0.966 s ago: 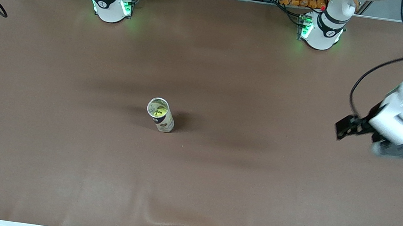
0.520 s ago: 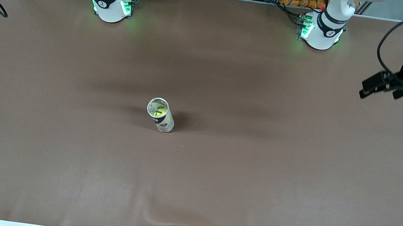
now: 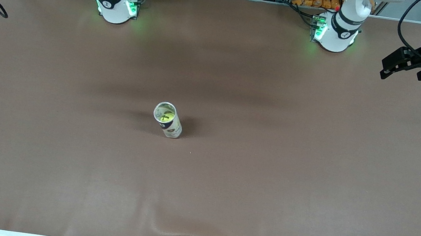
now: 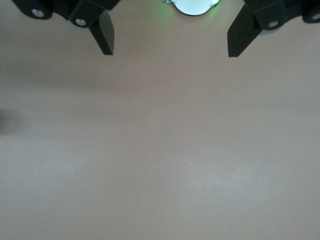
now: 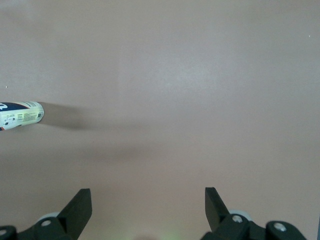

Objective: Insert tennis ball vertically with right arm

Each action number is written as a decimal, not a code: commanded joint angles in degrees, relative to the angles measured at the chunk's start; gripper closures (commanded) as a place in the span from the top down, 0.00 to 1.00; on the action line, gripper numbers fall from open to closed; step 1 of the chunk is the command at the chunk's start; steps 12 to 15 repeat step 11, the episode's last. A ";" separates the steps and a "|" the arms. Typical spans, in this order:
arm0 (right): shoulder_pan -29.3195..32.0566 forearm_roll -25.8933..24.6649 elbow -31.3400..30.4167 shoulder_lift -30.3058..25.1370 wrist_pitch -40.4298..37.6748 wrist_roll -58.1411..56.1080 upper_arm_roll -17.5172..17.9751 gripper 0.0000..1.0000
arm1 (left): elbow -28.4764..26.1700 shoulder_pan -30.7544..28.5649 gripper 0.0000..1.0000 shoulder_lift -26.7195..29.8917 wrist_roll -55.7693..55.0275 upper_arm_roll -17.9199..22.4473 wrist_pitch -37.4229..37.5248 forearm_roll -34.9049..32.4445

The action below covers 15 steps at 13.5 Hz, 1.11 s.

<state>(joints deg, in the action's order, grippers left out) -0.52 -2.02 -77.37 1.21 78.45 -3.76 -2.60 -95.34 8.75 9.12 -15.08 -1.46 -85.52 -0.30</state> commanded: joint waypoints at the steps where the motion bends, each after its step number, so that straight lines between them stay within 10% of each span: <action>1: 0.87 1.14 1.25 0.54 -0.49 -0.46 0.49 1.00 | -0.55 1.09 1.00 0.90 1.72 0.40 0.36 -1.63; 15: 0.96 1.14 1.25 0.63 -0.40 -0.46 0.49 1.00 | 0.42 0.57 1.00 0.55 7.17 1.63 1.14 -1.46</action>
